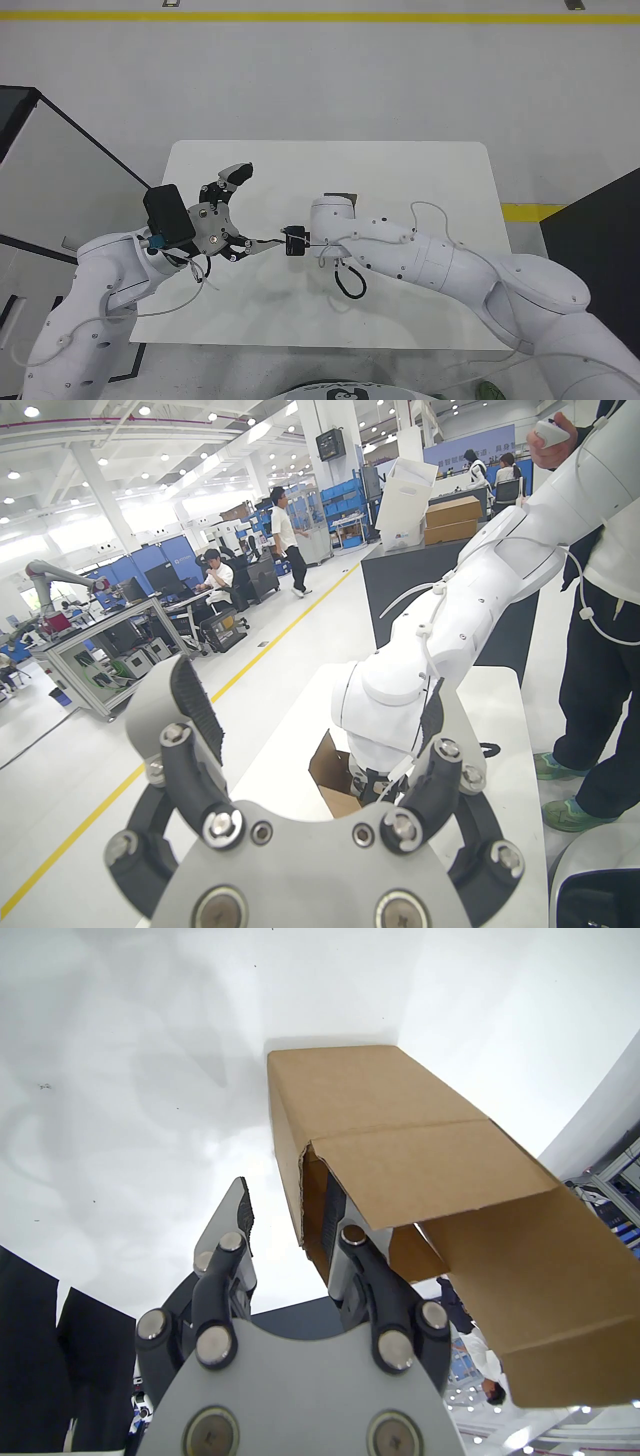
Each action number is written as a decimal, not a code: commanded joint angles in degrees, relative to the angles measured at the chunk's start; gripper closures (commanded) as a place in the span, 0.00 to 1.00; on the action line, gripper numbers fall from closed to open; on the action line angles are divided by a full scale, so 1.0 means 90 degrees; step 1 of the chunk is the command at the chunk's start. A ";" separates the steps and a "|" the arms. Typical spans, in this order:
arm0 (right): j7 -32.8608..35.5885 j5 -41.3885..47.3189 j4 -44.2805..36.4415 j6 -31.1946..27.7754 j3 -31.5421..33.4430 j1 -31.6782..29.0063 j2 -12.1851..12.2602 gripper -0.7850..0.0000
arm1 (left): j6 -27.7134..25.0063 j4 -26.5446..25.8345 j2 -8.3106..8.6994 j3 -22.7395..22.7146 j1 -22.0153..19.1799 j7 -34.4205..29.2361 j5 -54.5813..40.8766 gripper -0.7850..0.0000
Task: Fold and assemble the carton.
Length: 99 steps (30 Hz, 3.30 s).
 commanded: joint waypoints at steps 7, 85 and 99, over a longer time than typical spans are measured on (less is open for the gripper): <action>0.0279 0.0293 -0.0681 0.0281 0.0059 0.0197 0.0301 0.41 | 0.0000 0.0000 0.0000 0.0000 0.0000 0.0000 0.0000 0.00; -0.2015 0.9160 -0.1114 -0.0903 0.6623 -0.4581 0.3171 0.00 | 0.0000 0.0000 0.0000 0.0000 0.0000 0.0000 0.0000 0.00; -0.1554 0.9781 -0.0834 -0.0325 0.6605 -0.4384 0.3165 0.00 | 0.0097 0.0029 -0.0006 0.0066 0.0024 -0.0194 -0.0058 0.00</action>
